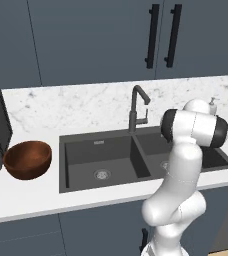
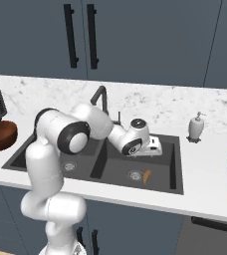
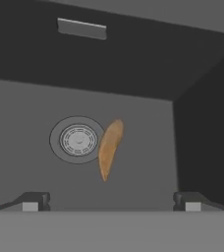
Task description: Pick the sweet potato from the sink and place it in the bowl. Then pick the bowl and place it in the microwave. Then close the microwave door and press the start button.
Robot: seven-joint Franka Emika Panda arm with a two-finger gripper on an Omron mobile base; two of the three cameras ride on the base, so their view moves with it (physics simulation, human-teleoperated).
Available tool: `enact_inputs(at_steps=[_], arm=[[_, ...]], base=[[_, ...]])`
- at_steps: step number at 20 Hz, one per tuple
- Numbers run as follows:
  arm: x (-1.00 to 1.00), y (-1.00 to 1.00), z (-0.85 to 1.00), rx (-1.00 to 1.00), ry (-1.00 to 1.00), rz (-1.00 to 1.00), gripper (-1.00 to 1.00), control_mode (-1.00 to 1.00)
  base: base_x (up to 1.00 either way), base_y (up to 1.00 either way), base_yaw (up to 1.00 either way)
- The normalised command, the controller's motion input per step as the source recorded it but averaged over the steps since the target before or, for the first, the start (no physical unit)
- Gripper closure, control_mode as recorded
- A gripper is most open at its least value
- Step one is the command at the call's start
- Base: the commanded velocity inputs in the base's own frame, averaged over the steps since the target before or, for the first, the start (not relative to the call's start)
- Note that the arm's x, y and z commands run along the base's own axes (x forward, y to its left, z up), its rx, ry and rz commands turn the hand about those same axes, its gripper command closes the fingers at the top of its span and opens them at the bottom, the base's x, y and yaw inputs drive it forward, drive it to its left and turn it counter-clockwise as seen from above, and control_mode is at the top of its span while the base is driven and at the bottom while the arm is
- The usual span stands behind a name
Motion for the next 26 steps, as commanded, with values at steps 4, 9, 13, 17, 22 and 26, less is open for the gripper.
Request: enact_inputs(at_steps=[4, 9, 13, 17, 22, 26], arm=[[0.22, -0.03, -0.32, 0.0, 0.07, 0.0, -1.0, -1.0], [0.04, 0.0, -0.33, 0.02, 0.03, 0.0, -1.0, -1.0], [0.03, 0.0, -0.24, 0.08, 0.0, 0.0, -1.0, -1.0], [0.09, 0.0, -0.3, 0.04, 0.01, 0.0, -1.0, -1.0], [0.21, 0.0, -0.21, 0.0, 0.12, -0.03, -1.0, -1.0], [0.28, 0.0, -0.24, 0.0, 0.18, -0.02, -1.0, -1.0]], base=[[0.0, 0.0, 0.0], [0.0, 0.0, 0.0], [0.0, 0.0, 0.0], [0.0, 0.0, 0.0], [0.0, 0.0, 0.0], [0.0, 0.0, 0.0]])
